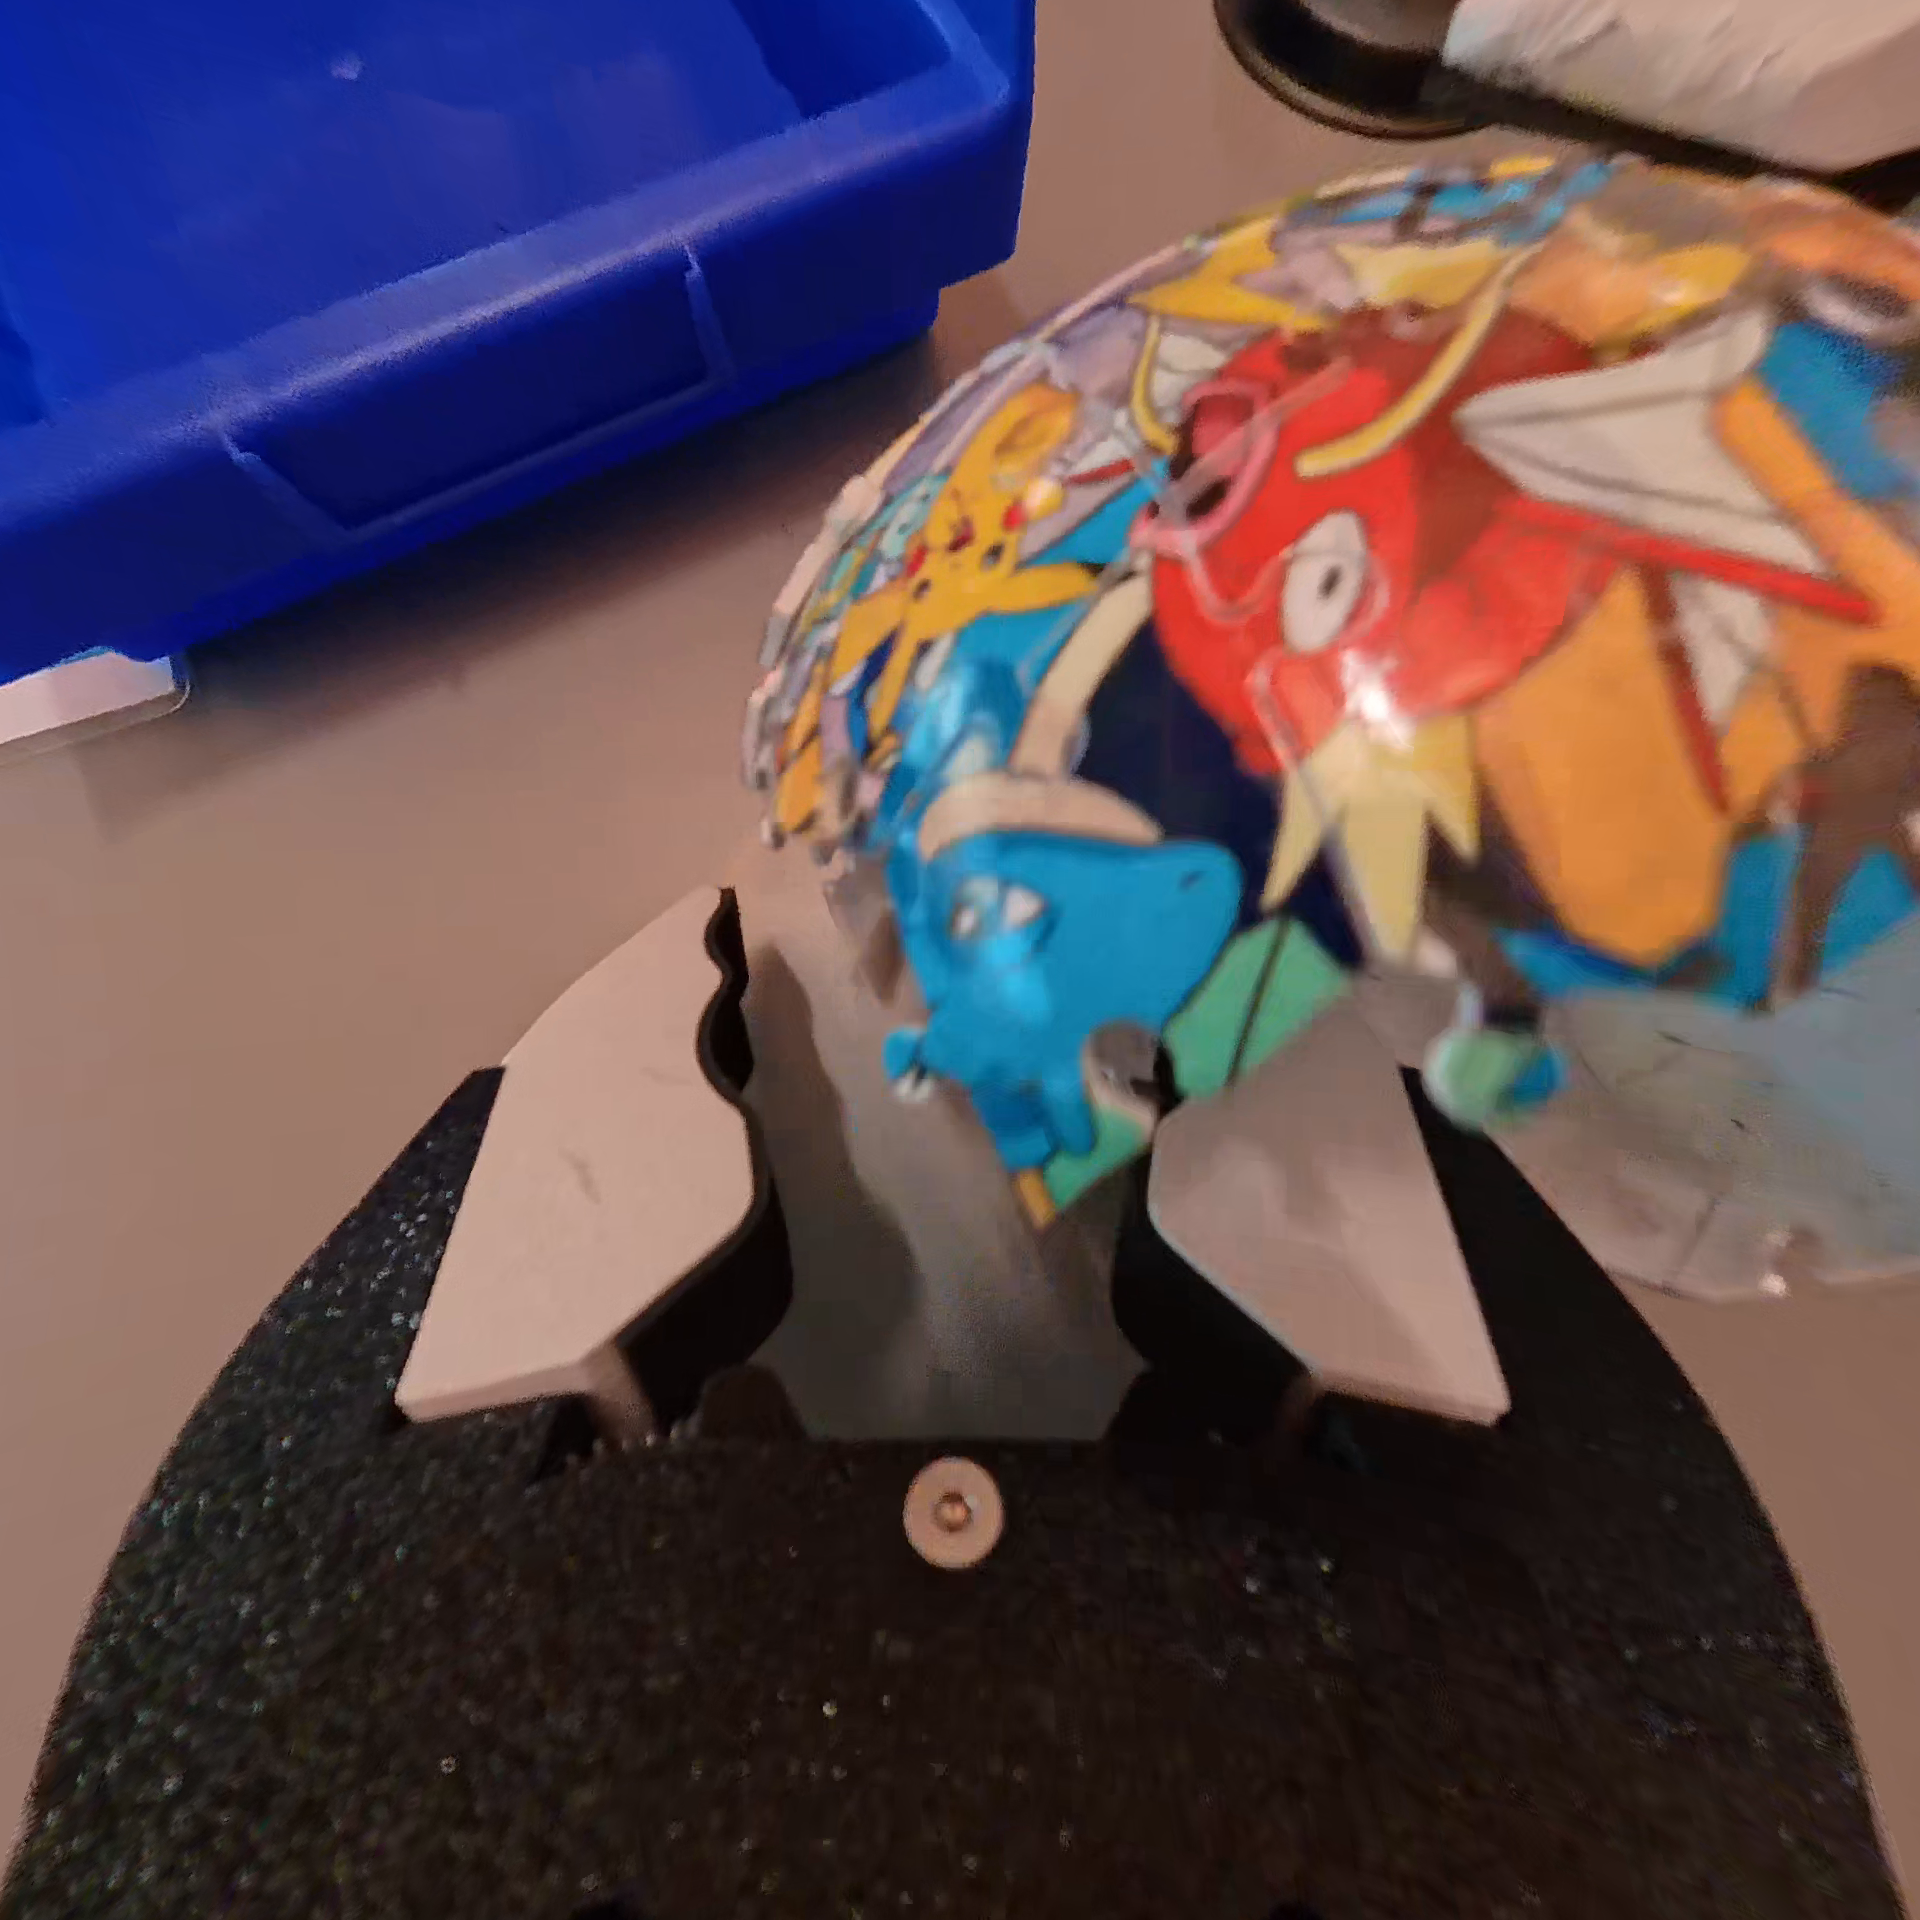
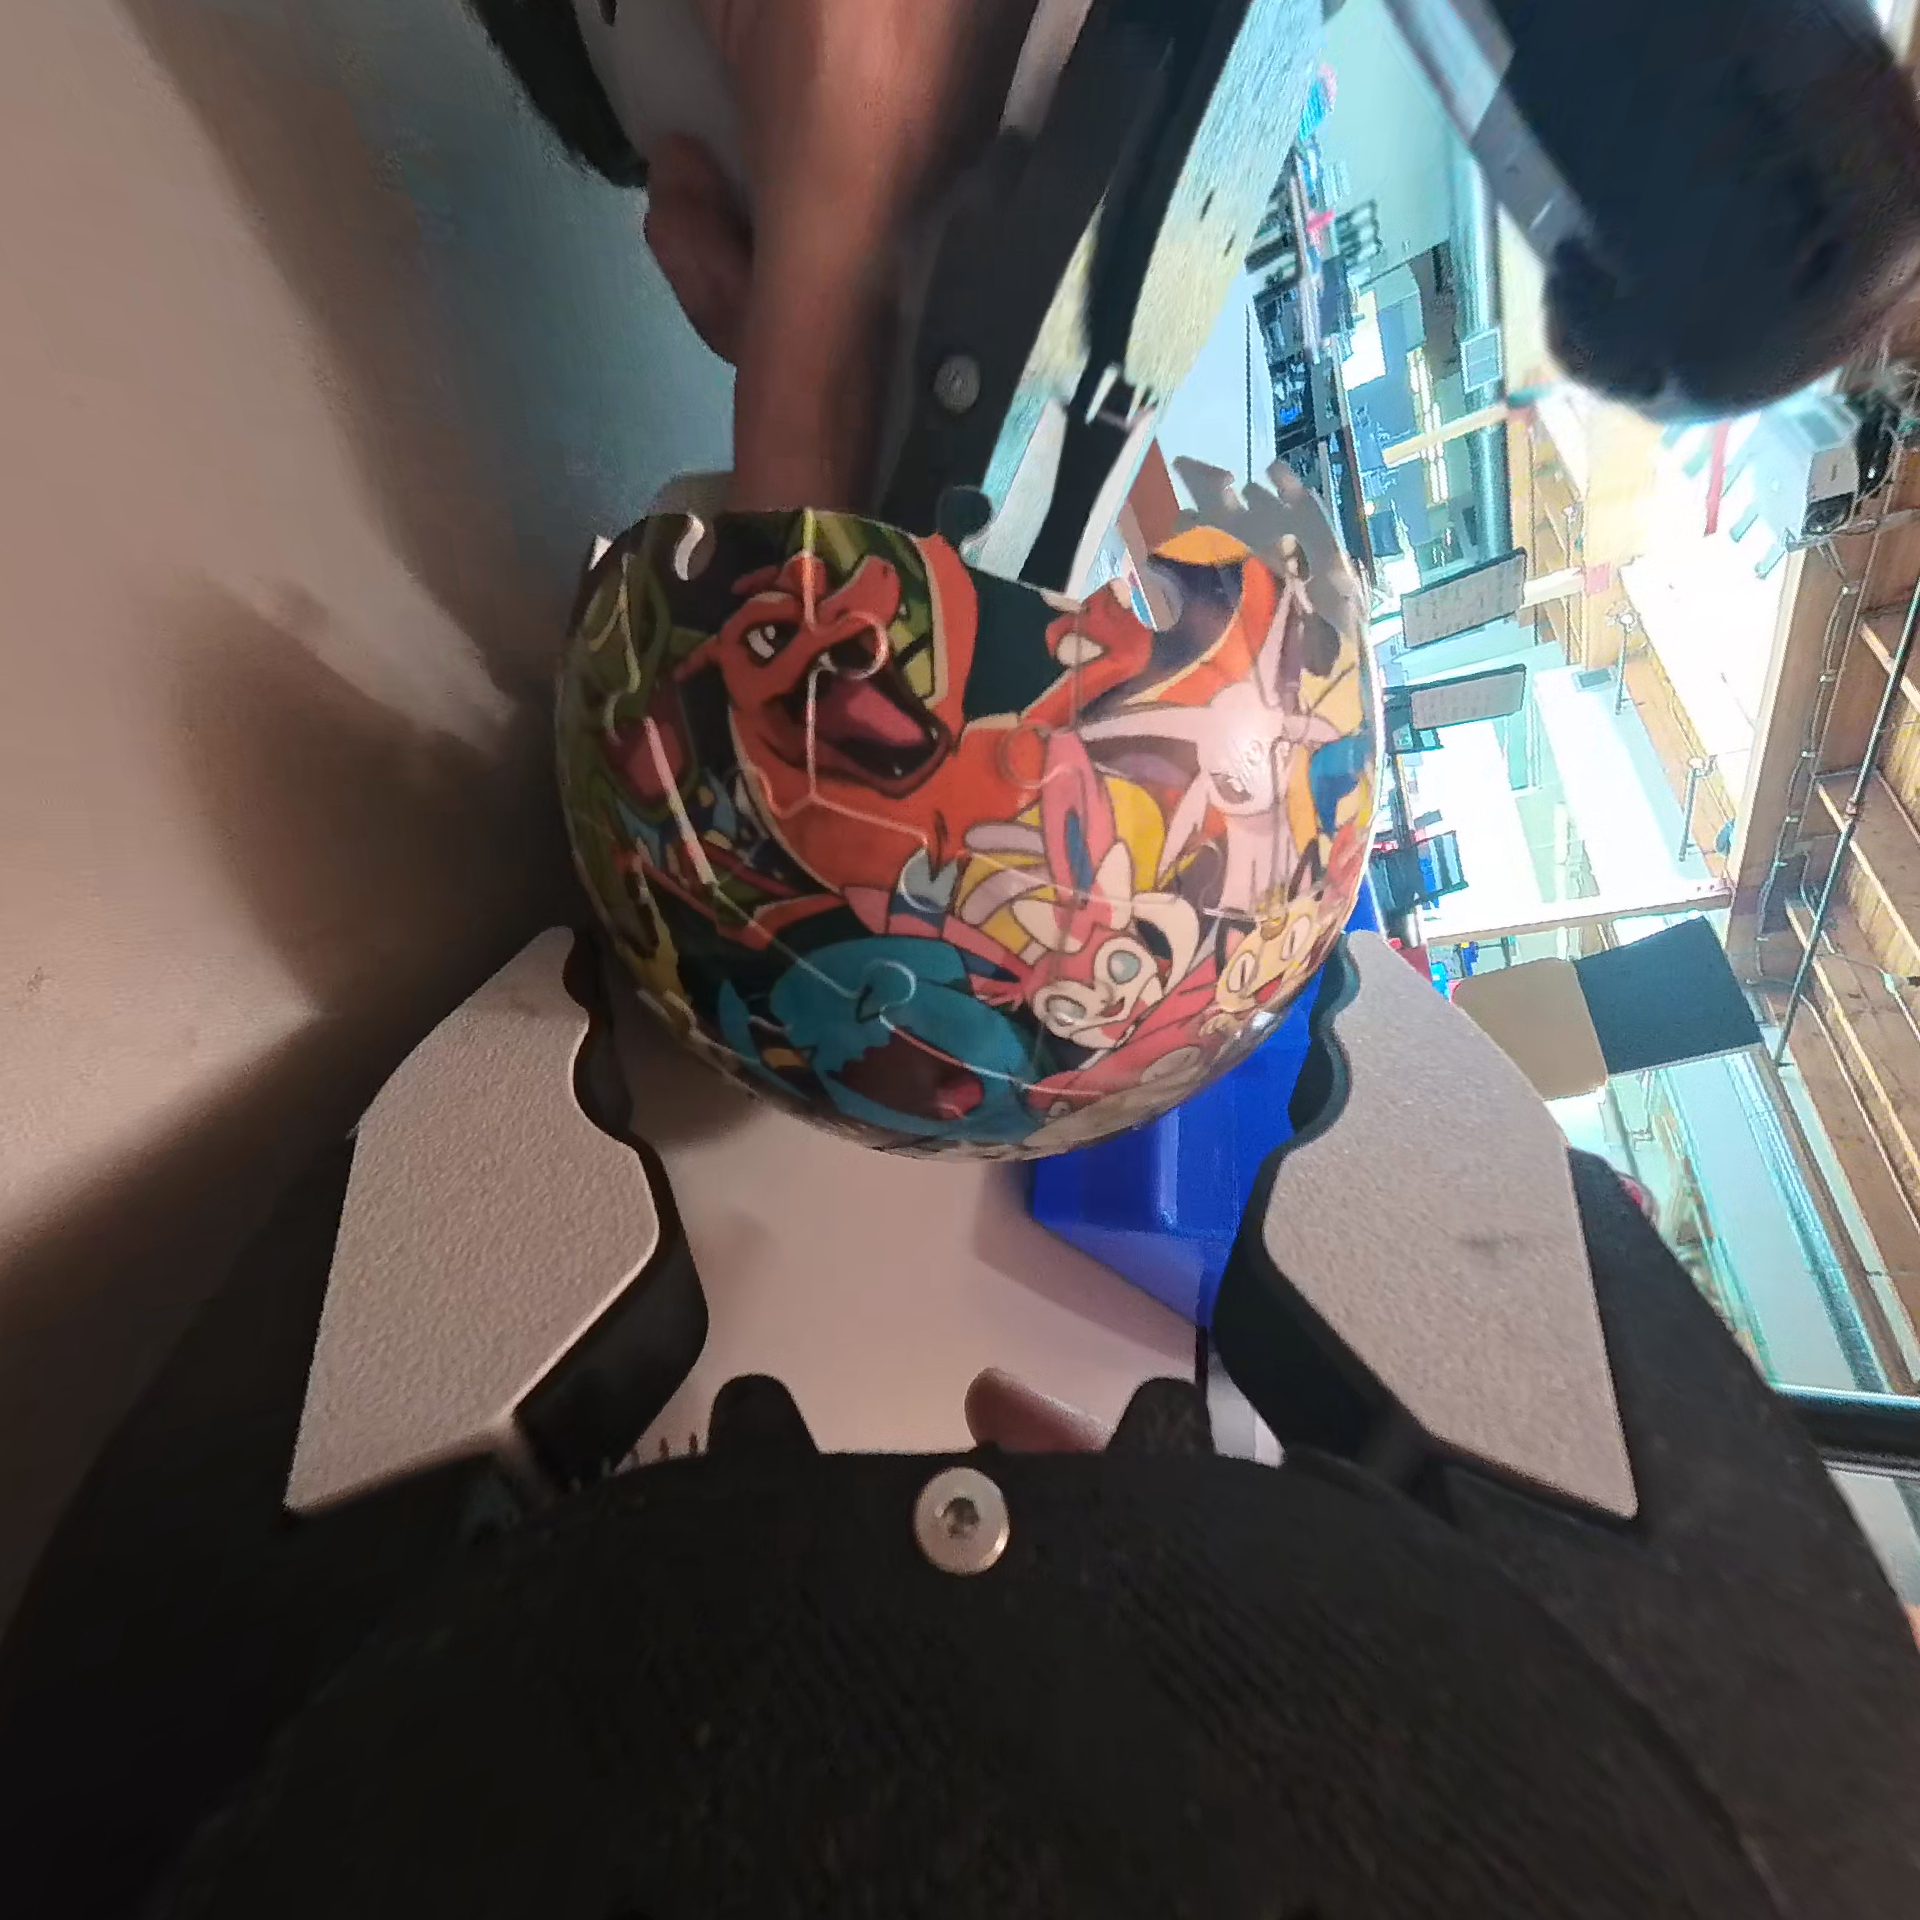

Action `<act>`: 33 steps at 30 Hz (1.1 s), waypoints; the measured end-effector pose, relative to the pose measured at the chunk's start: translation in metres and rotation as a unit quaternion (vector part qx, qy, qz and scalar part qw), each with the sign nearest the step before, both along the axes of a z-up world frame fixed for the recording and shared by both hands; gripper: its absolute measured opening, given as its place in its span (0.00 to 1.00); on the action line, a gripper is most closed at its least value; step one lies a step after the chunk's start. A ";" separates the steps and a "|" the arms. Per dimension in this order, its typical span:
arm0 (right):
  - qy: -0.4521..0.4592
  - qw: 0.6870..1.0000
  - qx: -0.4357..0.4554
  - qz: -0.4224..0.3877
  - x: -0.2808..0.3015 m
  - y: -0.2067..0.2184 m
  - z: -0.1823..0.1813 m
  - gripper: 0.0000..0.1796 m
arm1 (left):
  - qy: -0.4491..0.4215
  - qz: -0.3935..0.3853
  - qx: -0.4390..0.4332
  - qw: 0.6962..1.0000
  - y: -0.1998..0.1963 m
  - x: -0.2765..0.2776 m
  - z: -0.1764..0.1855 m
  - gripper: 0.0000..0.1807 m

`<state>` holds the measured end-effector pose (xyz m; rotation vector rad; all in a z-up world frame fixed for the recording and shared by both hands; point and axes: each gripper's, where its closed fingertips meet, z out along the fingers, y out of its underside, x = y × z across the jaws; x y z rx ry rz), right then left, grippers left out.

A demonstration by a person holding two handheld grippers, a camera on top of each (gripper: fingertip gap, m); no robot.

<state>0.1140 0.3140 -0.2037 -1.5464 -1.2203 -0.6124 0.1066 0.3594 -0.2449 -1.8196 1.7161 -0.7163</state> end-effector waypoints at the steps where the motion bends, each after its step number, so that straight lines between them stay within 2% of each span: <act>1: 0.002 1.000 0.000 -0.001 0.001 0.000 0.000 0.70 | -0.006 0.001 -0.007 1.000 0.000 -0.002 0.003 0.42; 9: 0.013 1.000 -0.012 0.003 0.006 -0.010 -0.002 0.70 | -0.039 0.001 -0.043 0.998 0.002 -0.010 0.020 0.40; 15: 0.045 0.999 -0.030 0.005 0.013 -0.021 -0.005 0.69 | -0.044 -0.005 -0.060 0.997 0.000 -0.009 0.019 0.38; 20: 0.056 0.998 -0.038 -0.008 0.019 -0.027 -0.009 0.65 | -0.057 -0.010 -0.044 0.997 0.001 -0.008 0.024 0.37; 25: 0.055 0.997 -0.053 -0.020 0.019 -0.032 -0.015 0.56 | -0.085 -0.011 -0.058 0.995 0.001 -0.009 0.036 0.34; 33: 0.009 0.998 -0.049 -0.034 0.018 -0.039 -0.014 0.54 | -0.102 -0.027 -0.023 0.994 0.002 -0.012 0.043 0.14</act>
